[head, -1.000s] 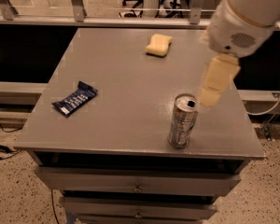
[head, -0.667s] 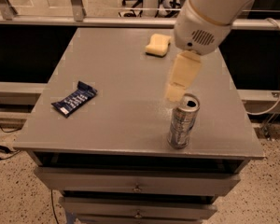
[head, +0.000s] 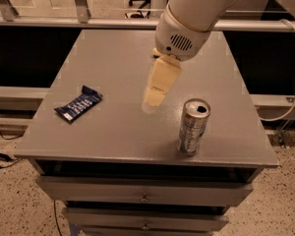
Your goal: Pick rxbar blueberry
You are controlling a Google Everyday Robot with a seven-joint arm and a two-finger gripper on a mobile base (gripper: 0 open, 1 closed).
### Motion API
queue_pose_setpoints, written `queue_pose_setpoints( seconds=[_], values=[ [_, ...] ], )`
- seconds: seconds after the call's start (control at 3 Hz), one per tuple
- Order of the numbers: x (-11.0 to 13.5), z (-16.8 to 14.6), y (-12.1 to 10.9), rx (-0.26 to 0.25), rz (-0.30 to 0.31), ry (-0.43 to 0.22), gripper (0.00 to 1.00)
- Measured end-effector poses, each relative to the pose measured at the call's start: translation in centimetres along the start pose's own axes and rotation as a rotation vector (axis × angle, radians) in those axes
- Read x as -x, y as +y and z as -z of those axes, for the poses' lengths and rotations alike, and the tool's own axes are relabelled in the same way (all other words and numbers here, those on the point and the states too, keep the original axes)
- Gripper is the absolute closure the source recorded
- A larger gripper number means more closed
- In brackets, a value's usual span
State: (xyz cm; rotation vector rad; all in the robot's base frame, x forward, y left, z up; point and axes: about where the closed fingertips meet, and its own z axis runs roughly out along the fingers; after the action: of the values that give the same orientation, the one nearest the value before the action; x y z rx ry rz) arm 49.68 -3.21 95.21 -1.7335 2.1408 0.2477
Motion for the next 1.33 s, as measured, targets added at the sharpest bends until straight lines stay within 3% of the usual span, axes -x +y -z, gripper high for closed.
queue_pose_setpoints(
  seconds=[0.33,0.67,1.0,1.33],
  values=[
    [1.1,-1.8,-0.5,0.013,-0.005,-0.032,0.0],
    [4.7,-6.7,-3.1,0.038,-0.03,-0.124,0.0],
    [6.7,-9.9,-4.9,0.064,-0.063,-0.183,0.0],
    [9.1,-13.3,-5.5,0.11,-0.11,-0.253,0.0]
  ],
)
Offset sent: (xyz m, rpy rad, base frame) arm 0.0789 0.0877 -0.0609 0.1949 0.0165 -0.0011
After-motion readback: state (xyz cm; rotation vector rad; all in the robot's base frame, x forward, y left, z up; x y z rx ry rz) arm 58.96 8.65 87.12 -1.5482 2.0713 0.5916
